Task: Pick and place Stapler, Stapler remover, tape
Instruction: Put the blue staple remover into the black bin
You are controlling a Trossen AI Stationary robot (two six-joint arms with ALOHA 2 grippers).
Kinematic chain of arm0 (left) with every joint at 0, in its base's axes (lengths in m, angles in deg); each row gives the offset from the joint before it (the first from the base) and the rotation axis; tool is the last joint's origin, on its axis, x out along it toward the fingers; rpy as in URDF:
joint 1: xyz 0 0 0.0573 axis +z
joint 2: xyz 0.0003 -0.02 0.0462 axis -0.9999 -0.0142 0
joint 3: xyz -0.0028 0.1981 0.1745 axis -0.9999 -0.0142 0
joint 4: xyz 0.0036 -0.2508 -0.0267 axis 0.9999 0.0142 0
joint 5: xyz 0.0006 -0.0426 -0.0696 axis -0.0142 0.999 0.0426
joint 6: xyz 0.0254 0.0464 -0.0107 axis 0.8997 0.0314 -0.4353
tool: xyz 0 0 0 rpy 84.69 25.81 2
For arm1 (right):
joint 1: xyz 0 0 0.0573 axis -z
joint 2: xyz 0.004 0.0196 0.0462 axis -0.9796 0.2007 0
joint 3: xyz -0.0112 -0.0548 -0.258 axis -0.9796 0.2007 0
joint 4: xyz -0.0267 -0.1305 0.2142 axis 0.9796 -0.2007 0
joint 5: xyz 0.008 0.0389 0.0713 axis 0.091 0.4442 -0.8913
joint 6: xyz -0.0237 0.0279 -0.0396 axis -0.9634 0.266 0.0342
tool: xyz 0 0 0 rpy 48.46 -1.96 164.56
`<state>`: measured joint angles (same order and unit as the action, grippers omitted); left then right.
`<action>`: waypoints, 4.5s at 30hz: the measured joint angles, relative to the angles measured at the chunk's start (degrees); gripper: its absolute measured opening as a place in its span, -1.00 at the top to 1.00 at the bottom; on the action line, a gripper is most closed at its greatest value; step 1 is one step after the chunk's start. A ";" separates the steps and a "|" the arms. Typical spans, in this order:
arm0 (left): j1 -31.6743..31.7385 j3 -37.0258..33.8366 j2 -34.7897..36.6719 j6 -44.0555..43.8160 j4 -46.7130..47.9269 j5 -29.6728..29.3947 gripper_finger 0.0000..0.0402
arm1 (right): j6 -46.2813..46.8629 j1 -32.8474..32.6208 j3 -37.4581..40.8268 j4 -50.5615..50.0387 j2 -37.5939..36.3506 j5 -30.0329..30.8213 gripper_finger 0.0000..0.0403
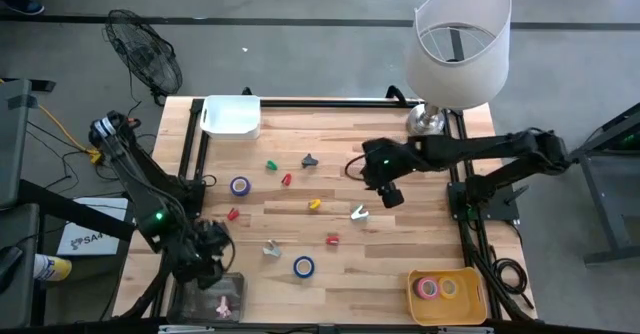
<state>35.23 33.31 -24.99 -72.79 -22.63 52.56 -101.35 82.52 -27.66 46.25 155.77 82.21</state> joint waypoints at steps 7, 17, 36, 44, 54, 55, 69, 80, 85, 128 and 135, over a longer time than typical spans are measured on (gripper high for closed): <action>0.00 0.00 5.72 1.58 7.58 -11.81 -0.17 | -3.66 0.00 0.02 -3.64 6.00 -2.87 -0.05; 0.00 0.00 8.56 8.48 8.88 -26.45 -0.17 | -6.19 0.00 0.02 -2.52 9.95 -8.67 -0.08; -0.01 0.00 8.57 9.17 9.54 -26.18 -0.17 | -3.06 -3.06 0.02 0.08 17.52 -6.33 -0.41; 0.00 0.00 8.57 9.15 9.53 -24.97 -0.17 | -1.88 -4.22 1.58 1.31 17.73 -6.52 -0.42; 0.00 0.00 8.57 9.05 9.72 -25.00 -0.17 | 0.94 -5.86 6.16 7.28 17.76 -3.03 -0.42; 0.00 0.00 8.57 9.02 9.73 -24.98 -0.17 | 1.56 -5.93 6.37 8.15 17.76 -3.09 -0.42; 0.00 0.00 8.57 8.56 9.76 -25.00 -0.17 | 1.79 -6.26 6.45 10.68 20.08 -3.47 -0.40; 0.00 0.00 8.57 8.34 9.77 -24.97 -0.17 | 0.06 -6.40 6.43 11.12 20.16 -2.47 -0.40; 0.00 0.00 8.57 8.32 9.77 -24.97 -0.17 | 0.05 -6.40 6.43 11.26 20.14 -2.47 -0.40; 0.00 0.00 8.57 7.02 10.17 -24.78 -0.17 | -18.86 -6.38 6.34 13.28 20.03 7.69 -0.27; 0.00 0.00 8.57 6.99 10.14 -24.80 -0.17 | -21.67 -6.36 6.34 14.00 20.03 4.38 -0.26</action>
<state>35.23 33.31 -16.41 -65.80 -12.48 27.77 -123.02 76.16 -21.32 60.25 175.80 86.59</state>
